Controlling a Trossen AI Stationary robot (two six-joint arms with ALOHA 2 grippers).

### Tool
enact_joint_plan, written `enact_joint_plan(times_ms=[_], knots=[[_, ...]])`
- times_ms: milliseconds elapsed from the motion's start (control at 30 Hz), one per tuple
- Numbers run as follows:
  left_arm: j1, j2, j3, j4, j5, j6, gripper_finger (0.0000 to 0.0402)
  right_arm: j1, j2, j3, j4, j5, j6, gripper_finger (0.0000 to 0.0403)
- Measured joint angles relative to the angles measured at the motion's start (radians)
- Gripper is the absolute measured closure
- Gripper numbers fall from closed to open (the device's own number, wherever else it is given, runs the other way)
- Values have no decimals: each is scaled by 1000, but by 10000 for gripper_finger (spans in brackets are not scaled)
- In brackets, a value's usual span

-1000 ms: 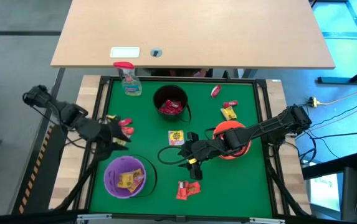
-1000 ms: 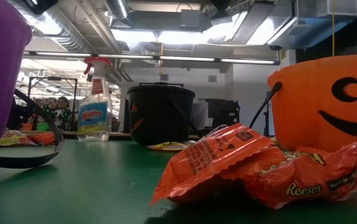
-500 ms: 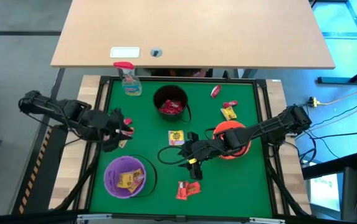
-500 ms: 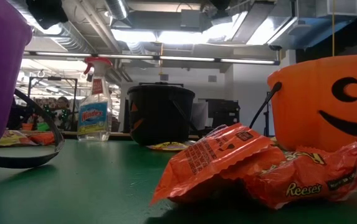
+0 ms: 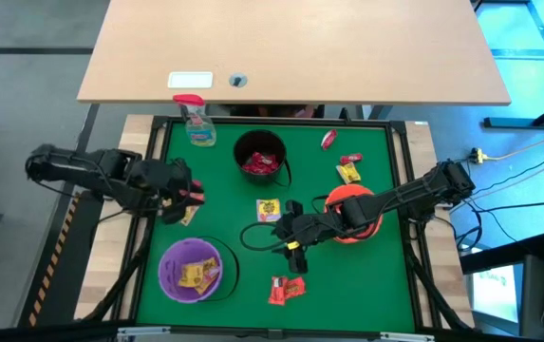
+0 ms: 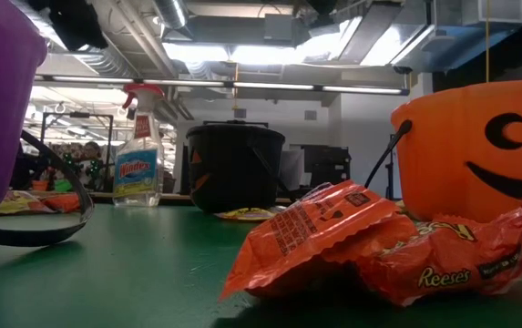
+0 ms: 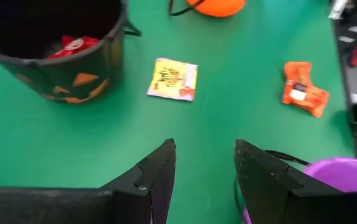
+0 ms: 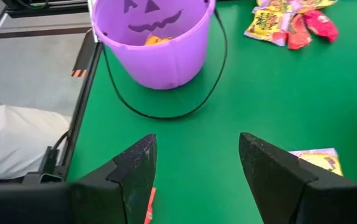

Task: Sort candy
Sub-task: Put the yellow candy into the violet bucket

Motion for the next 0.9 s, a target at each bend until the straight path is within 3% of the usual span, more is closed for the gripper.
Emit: enact_joint_plan(times_ms=[333,900], knots=[[193,72,0,-38,171,110,250,-1,0,0,0,56,-30,178],[404,148,0,-39,319,200,250,0,0,0,0,65,-23,178]])
